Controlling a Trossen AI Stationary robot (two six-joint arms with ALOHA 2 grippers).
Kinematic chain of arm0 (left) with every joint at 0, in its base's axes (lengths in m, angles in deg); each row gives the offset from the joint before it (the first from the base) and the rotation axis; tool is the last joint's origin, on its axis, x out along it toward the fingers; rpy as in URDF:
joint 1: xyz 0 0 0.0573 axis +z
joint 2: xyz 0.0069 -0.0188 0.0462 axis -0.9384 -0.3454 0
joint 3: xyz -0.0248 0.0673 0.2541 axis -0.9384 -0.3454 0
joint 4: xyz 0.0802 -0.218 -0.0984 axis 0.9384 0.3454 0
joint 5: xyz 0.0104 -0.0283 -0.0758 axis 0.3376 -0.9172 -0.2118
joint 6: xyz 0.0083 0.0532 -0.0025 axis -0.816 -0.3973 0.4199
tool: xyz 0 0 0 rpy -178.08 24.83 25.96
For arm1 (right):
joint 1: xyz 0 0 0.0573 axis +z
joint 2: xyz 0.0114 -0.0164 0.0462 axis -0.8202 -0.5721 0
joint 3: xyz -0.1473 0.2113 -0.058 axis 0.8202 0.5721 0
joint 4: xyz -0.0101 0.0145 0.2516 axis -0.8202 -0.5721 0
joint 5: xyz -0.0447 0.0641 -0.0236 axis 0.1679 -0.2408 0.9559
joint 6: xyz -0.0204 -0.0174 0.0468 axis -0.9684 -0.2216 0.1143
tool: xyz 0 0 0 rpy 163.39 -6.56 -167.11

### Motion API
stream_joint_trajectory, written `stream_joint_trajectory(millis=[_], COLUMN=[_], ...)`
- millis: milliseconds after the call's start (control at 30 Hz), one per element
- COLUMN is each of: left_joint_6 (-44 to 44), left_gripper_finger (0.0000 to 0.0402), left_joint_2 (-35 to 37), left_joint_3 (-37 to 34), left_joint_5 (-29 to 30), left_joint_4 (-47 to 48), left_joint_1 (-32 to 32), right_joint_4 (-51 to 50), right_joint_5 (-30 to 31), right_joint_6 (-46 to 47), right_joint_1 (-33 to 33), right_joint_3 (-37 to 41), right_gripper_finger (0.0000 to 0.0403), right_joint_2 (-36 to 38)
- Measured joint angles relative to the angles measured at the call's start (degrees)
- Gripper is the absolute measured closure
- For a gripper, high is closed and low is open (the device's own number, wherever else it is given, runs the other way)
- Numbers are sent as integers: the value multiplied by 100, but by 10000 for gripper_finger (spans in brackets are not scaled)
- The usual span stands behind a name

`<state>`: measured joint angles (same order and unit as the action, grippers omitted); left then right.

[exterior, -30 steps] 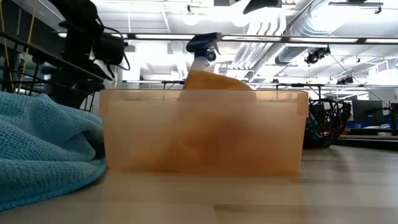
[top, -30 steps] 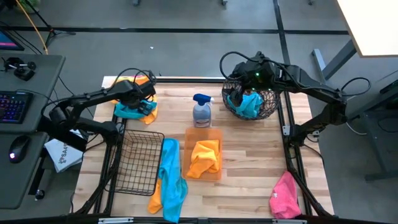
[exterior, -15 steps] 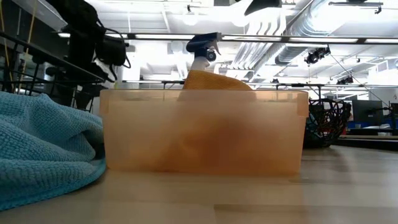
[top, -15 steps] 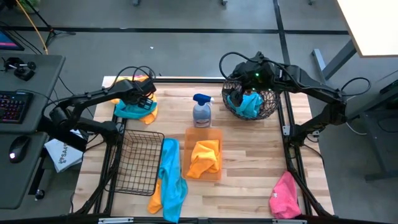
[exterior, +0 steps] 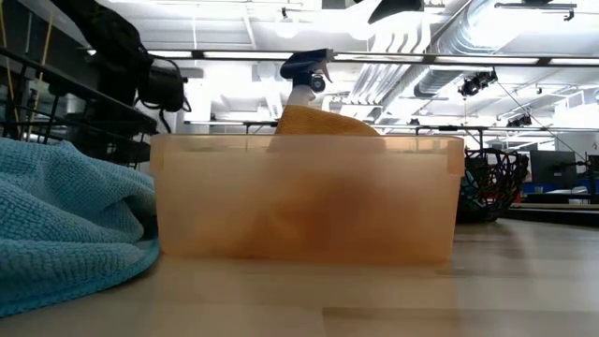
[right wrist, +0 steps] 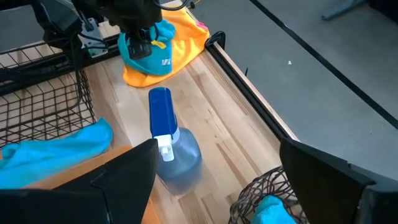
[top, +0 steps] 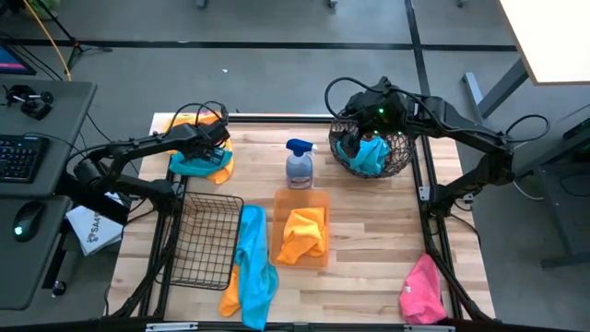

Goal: Sort microfiber towel by color & place in baskets
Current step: Put the top blue towel into the brown woven basket

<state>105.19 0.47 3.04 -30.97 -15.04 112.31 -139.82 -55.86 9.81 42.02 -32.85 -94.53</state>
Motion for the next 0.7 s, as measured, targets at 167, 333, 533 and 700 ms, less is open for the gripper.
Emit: stream_joint_trajectory(millis=[167,333,533,700], left_joint_6=[-381,-643,-1104,-2016], left_gripper_finger=[380,397,401,401], left_joint_2=[41,431,1268,1377], left_joint_3=[1,122,1352,2759], left_joint_5=[-137,-202,-307,-254], left_joint_4=[-328,-450,-565,-1494], left_joint_1=[0,-6,-174,-214], right_joint_4=[-2,-2,151,787], right_joint_5=[13,13,-6,-65], right_joint_6=[48,61,1,-62], right_joint_1=[0,0,0,0], right_joint_3=[0,0,2,4], right_gripper_finger=[71,71,71,71], right_joint_2=[0,0,25,260])
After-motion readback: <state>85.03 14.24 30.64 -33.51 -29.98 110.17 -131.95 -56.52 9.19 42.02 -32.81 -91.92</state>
